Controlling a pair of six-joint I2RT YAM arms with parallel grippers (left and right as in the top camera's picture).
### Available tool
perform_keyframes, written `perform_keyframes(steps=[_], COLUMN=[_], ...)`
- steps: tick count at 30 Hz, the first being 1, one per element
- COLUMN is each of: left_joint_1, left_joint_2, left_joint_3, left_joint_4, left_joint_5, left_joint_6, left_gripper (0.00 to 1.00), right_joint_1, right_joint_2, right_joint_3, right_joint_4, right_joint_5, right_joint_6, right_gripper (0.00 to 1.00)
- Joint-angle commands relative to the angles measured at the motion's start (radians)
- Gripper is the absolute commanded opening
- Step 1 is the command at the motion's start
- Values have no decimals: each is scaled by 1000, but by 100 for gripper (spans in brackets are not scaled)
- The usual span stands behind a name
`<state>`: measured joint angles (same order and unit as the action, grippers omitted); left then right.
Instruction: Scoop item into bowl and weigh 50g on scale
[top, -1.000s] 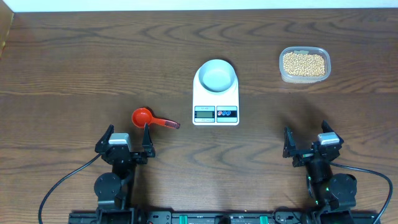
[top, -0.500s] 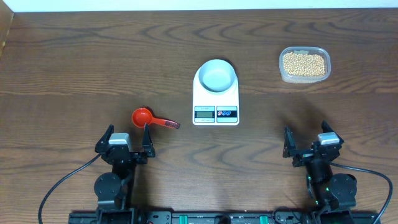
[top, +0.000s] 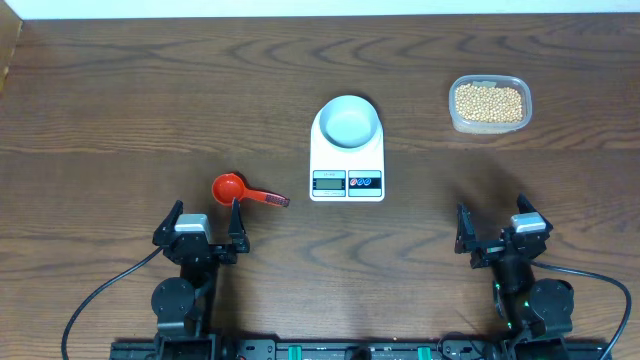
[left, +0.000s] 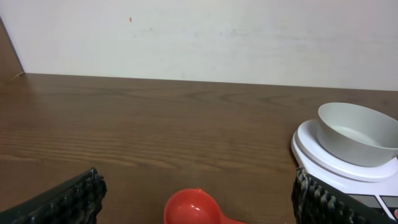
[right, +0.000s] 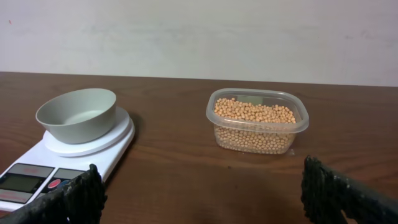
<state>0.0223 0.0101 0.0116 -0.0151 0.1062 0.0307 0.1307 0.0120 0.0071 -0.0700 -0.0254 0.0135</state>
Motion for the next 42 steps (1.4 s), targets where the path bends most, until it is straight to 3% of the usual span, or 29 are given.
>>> perform_keyframes(steps=[1, 13, 25, 42], left_joint_1=[-4, -4, -4, -4], left_joint_2=[-6, -6, -6, -5], left_joint_3=[-8, -8, -6, 67], left_joint_4=[-44, -48, -48, -49], left_joint_5=[39, -52, -47, -47], left_joint_6=[14, 14, -52, -51], left_gripper=[98, 98, 98, 98], right_joint_1=[8, 8, 8, 8], right_joint_2=[-6, -6, -6, -6], right_joint_3=[-2, -2, -2, -2], right_joint_4=[-4, -4, -4, -4], right_joint_5=[16, 16, 16, 16], right_joint_6=[-11, -11, -11, -11], right_gripper=[99, 99, 99, 99])
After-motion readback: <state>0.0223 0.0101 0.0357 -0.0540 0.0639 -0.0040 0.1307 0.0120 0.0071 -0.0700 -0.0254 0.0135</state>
